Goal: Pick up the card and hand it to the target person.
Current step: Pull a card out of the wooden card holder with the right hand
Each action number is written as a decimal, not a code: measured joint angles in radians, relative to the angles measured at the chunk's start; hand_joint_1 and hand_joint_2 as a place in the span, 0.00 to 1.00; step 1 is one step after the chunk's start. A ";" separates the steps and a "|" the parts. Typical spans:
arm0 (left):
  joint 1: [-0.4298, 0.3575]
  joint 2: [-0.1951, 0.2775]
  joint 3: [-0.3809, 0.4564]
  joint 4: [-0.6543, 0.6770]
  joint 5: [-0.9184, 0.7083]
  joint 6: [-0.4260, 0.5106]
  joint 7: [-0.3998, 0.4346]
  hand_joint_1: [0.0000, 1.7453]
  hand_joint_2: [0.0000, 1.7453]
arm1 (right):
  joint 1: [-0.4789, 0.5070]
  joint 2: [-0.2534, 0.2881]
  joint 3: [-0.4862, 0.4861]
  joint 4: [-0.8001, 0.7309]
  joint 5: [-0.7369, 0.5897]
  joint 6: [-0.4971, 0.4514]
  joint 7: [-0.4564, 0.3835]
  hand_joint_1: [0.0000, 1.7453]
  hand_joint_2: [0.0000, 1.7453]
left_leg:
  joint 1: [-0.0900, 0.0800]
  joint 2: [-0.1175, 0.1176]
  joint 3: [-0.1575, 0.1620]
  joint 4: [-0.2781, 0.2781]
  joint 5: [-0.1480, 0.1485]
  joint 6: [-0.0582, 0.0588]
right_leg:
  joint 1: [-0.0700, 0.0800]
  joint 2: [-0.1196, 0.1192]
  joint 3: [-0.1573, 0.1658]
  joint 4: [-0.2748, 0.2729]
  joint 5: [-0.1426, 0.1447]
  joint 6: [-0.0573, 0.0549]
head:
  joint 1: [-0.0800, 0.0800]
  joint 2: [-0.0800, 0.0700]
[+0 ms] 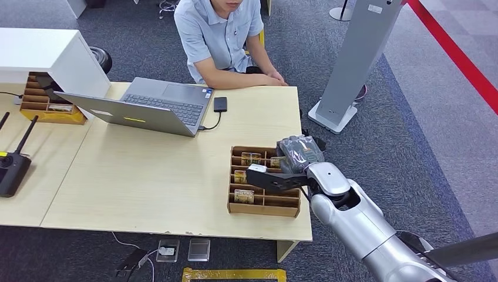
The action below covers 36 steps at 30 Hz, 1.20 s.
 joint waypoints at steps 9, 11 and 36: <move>0.000 0.000 0.000 0.000 0.000 0.000 0.000 0.00 0.00 | -0.001 0.001 0.000 0.003 0.000 0.000 0.000 0.72 1.00 | 0.000 0.000 0.000 0.000 0.000 0.000 | 0.000 0.000 0.000 0.000 0.000 0.000 | 0.000 0.000; -0.001 0.000 0.000 0.000 0.000 0.000 0.000 0.00 0.00 | -0.001 0.001 0.000 0.004 -0.001 -0.001 -0.001 0.73 1.00 | 0.000 0.000 0.000 0.000 0.000 0.000 | 0.000 0.000 0.000 0.000 0.000 0.000 | 0.000 0.000; 0.000 0.000 0.000 0.000 0.000 0.001 -0.015 0.00 1.00 | -0.002 0.001 -0.010 0.006 -0.040 -0.007 -0.016 0.83 1.00 | 0.000 0.000 0.001 0.000 0.000 0.000 | 0.000 0.000 0.000 0.000 0.000 0.000 | 0.000 0.000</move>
